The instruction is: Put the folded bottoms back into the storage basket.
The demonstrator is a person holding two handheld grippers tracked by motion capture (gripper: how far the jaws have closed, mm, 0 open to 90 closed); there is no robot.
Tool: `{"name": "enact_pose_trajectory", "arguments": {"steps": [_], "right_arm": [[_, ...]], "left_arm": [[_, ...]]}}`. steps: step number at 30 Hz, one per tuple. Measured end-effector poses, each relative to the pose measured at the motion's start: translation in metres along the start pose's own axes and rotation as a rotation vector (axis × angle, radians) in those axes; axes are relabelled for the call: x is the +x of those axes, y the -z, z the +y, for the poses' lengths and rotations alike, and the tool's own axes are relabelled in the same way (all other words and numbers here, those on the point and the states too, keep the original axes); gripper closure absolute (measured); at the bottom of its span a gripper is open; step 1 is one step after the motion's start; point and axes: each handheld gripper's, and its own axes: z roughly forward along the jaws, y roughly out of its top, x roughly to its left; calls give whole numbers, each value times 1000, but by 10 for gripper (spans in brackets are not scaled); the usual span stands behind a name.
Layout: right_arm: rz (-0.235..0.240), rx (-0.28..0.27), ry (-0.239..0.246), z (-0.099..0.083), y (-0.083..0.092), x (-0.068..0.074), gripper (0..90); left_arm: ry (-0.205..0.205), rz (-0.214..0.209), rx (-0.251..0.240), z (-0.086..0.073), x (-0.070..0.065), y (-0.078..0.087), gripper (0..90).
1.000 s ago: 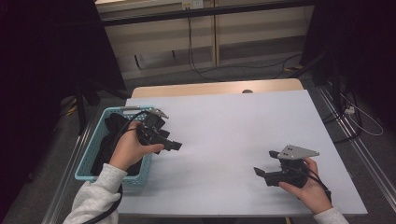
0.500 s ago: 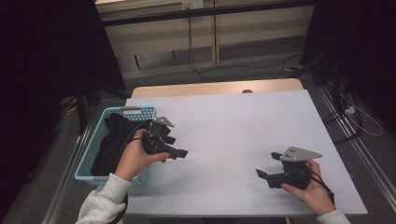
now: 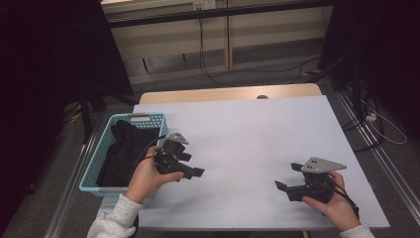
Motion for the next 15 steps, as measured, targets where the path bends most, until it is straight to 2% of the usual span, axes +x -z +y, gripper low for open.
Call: {"name": "enact_pose_trajectory", "arguments": {"steps": [10, 15], "right_arm": [[0, 7, -2, -3, 1, -1, 148], [2, 9, 0, -3, 1, -1, 148]], "left_arm": [[35, -17, 2, -20, 3, -12, 207], [25, -17, -5, -26, 3, -14, 203]]}}
